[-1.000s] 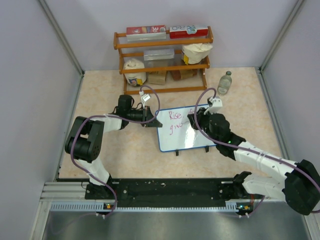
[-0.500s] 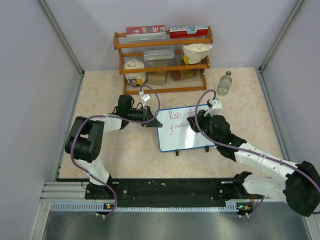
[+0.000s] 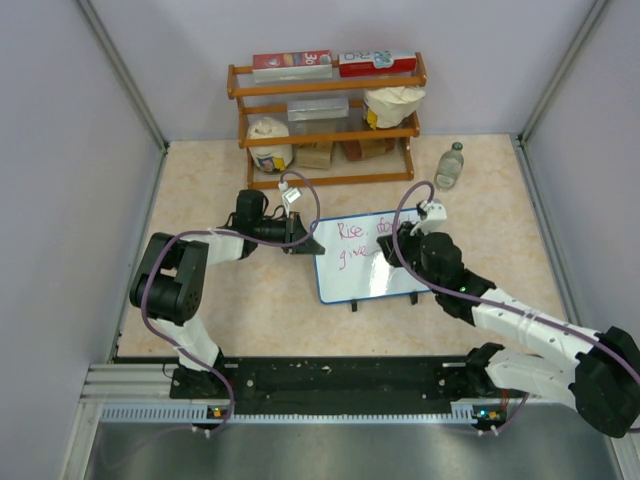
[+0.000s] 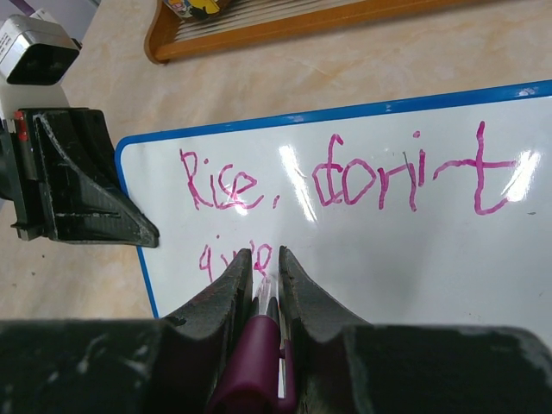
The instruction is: Write a sentence on the whiteboard
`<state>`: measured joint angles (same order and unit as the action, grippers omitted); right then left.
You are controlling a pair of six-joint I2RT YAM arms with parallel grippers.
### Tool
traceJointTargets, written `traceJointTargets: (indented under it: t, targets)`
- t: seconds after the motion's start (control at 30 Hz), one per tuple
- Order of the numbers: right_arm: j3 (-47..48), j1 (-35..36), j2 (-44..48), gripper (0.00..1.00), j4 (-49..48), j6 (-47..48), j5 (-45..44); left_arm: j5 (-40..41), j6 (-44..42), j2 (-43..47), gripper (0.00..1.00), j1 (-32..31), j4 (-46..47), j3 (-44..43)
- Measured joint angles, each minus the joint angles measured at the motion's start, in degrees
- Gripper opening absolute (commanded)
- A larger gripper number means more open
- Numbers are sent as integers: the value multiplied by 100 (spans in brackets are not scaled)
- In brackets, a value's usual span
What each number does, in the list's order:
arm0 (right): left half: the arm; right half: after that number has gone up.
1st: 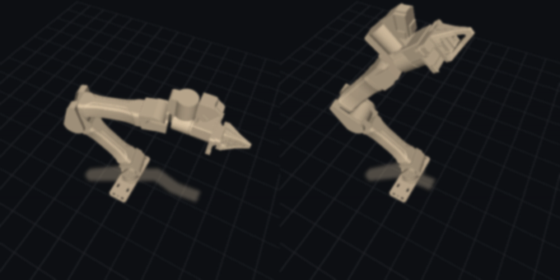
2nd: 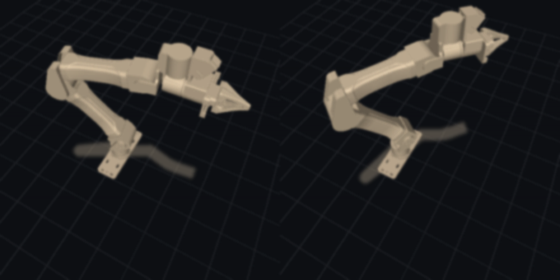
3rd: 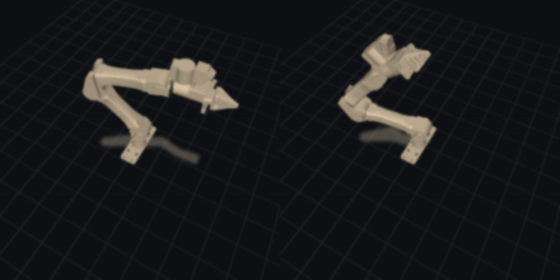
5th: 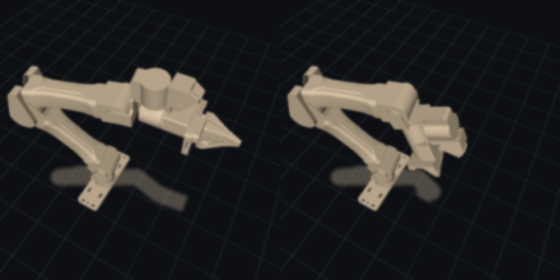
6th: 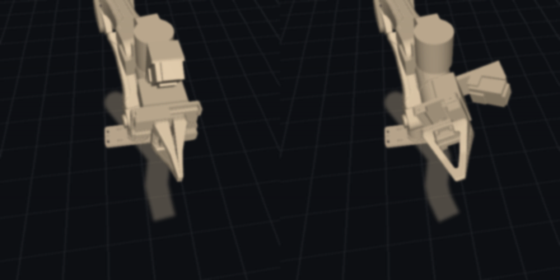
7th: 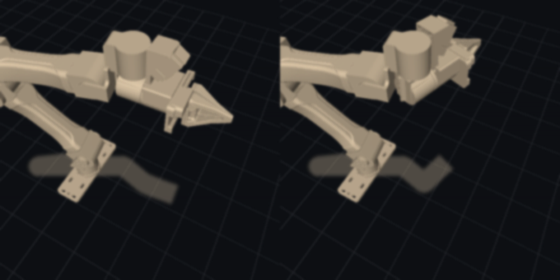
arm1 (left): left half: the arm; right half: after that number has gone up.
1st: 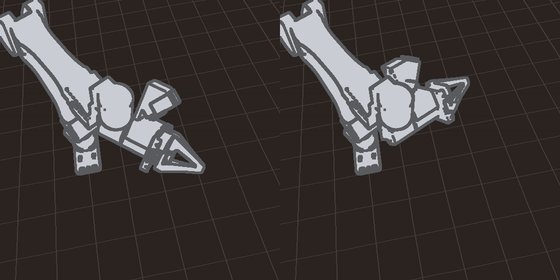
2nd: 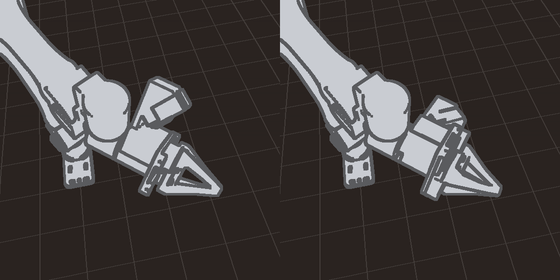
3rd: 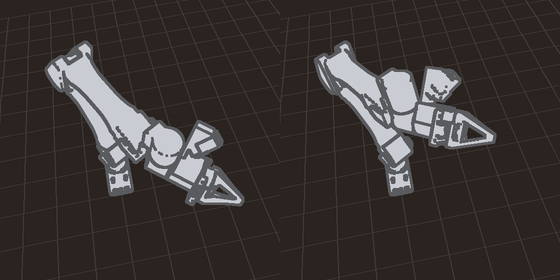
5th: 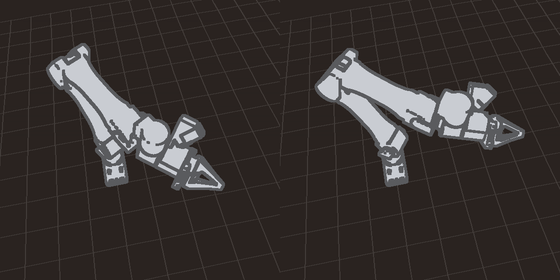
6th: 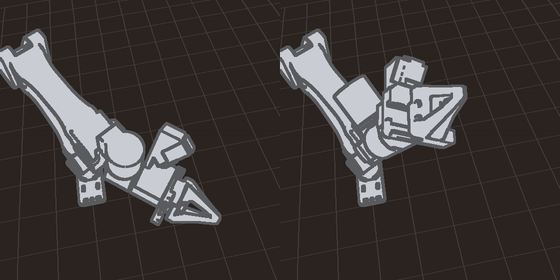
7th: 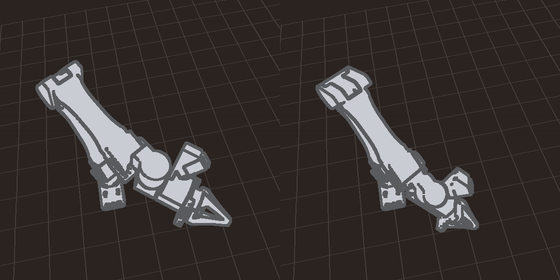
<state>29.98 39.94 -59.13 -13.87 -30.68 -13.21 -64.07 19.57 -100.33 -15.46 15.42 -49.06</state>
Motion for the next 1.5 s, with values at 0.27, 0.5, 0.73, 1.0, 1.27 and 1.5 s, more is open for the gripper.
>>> traceJointTargets:
  t: [0.27, 0.5, 0.73, 1.0, 1.27, 1.5]
  targets:
    - [0, 0, 81, 0, 101, 9, -87, 0, 0, 0, 0, 0, 0, 0]
    - [13, -114, 271, 0, 275, 4, -57, 0, 0, 0, 0, 0, -2, 0]
    - [127, -387, 610, 0, 319, 7, 22, -2, 0, 0, 0, 0, 0, 0]
    - [120, -804, 625, 0, 345, 0, 120, -2, 0, 0, 0, 0, 0, 0]
    - [-35, -837, 568, 0, 295, -13, 254, -2, 0, 0, 0, 0, 0, 0]
    - [-221, -859, 575, 0, 256, -101, 328, -2, 0, 0, 0, 0, 0, 0]
